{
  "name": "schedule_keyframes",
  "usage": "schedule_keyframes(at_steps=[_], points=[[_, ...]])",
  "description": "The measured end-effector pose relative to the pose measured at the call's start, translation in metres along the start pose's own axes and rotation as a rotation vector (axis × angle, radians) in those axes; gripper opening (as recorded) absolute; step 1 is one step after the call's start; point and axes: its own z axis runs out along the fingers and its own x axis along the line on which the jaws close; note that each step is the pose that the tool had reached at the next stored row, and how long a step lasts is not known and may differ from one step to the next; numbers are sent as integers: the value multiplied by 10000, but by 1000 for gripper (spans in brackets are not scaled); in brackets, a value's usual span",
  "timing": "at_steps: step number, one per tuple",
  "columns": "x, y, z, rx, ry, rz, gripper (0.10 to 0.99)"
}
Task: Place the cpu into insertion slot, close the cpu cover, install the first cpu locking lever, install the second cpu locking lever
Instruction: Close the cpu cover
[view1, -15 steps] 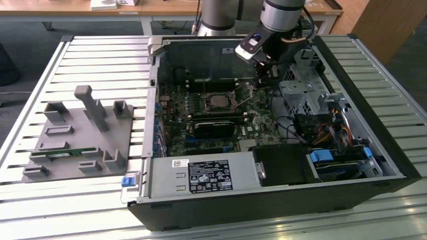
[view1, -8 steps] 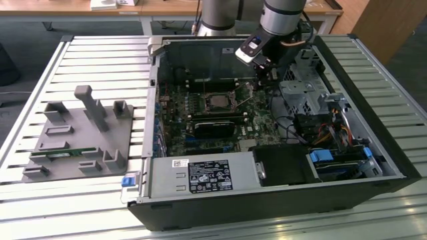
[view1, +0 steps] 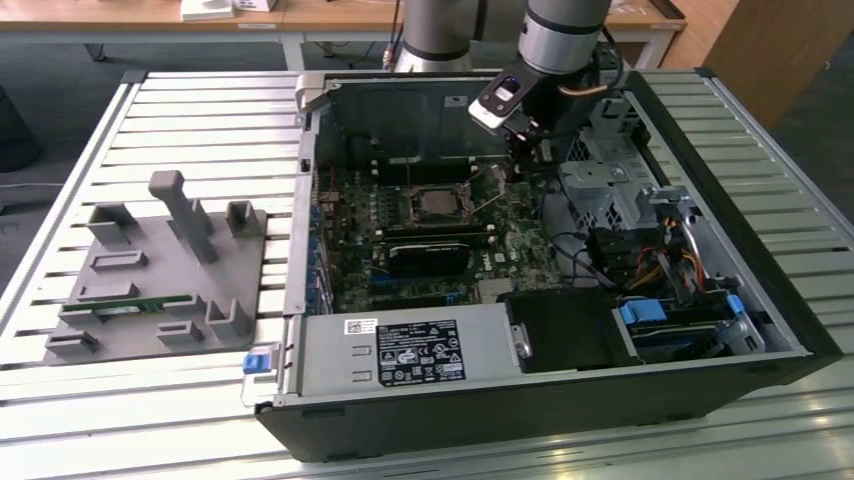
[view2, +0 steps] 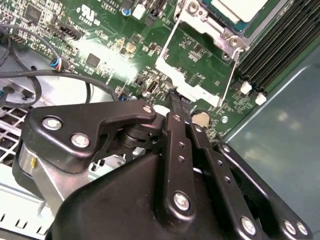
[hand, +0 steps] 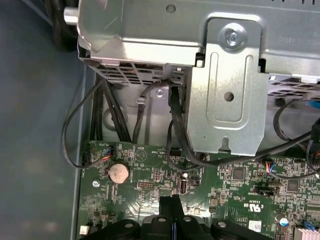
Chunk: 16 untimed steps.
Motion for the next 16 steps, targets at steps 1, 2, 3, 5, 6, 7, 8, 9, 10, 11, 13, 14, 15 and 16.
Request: schedule_keyframes(at_steps=[1,2,3,5,6,7,8,9,10,11,13,14,15,16], points=[[0,-10,0,9,6,0,106],[1,-20,0,21,16,1,106],[1,-29,0,32,26,0,106],[3,-47,0,53,42,0,106],[4,-56,0,60,47,1,106],[4,-66,-1,64,49,0,106],[5,-77,0,66,53,0,106],[6,-91,0,67,56,0,106],[7,-106,0,66,58,0,106],[8,-122,0,66,60,0,106],[10,-159,1,67,62,0,106],[11,-175,1,66,62,0,106],[12,-191,1,66,62,0,106],[13,-206,2,66,63,0,106]])
